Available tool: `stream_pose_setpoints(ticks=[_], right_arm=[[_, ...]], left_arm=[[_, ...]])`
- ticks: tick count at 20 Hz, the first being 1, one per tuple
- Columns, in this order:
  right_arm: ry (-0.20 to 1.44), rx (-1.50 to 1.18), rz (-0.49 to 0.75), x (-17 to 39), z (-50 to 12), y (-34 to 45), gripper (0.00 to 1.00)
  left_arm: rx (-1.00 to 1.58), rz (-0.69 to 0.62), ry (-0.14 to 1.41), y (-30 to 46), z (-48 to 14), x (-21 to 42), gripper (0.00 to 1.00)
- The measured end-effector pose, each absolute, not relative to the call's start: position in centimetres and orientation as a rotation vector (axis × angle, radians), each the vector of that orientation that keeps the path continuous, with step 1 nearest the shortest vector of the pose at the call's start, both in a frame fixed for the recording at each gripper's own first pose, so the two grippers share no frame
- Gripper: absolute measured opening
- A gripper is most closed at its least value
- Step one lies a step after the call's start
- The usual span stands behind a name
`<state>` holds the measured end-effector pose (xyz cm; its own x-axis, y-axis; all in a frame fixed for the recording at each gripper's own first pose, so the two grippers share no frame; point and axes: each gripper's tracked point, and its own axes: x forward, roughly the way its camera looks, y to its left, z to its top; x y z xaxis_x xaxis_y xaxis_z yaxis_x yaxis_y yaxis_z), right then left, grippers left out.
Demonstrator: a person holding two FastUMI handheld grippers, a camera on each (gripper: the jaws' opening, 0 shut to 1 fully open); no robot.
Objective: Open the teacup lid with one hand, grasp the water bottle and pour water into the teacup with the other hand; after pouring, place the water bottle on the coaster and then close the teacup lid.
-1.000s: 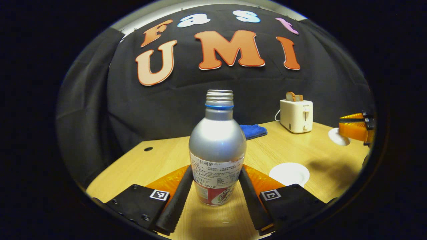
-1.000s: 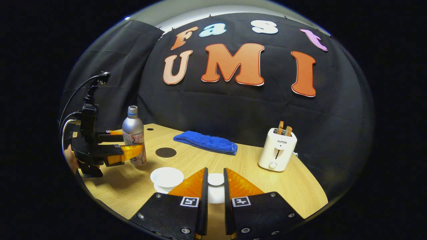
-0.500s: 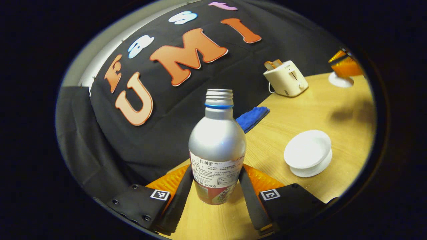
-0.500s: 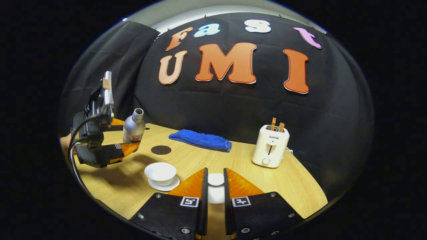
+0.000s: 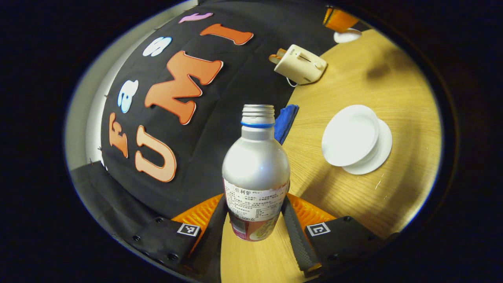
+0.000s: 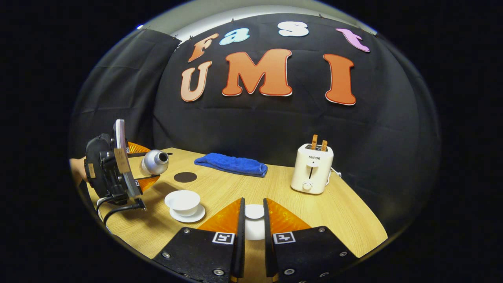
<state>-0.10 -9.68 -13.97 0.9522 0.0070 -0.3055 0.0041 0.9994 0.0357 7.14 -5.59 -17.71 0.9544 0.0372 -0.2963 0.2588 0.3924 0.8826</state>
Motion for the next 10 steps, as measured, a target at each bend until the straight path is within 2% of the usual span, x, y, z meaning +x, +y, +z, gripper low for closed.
stream_pose_setpoints(ticks=[4, 5, 6, 7, 8, 9, 10], right_arm=[[0.311, 0.042, -0.008, -0.52, -13.99, -10.12, 0.22], [0.307, 0.042, -0.011, -0.57, -13.9, -10.24, 0.21], [0.308, 0.04, -0.013, -0.71, -14.02, -10.3, 0.22], [0.307, 0.038, -0.015, -0.77, -14.02, -10.39, 0.22], [0.307, 0.037, -0.016, -0.87, -14.0, -10.44, 0.22], [0.306, 0.036, -0.015, -0.98, -13.93, -10.53, 0.22], [0.304, 0.036, -0.017, -1.04, -13.9, -10.58, 0.21]], left_arm=[[1.289, -0.166, 0.275, -5.25, -17.44, 6.82, 0.82], [1.325, -0.165, 0.269, -5.15, -17.4, 6.82, 0.87], [1.361, -0.165, 0.266, -5.05, -17.4, 6.83, 0.82], [1.395, -0.167, 0.259, -4.91, -17.3, 6.79, 0.87], [1.43, -0.164, 0.257, -4.76, -17.26, 6.79, 0.82], [1.46, -0.164, 0.247, -4.69, -17.11, 6.85, 0.87], [1.487, -0.16, 0.244, -4.65, -17.06, 6.94, 0.83]])
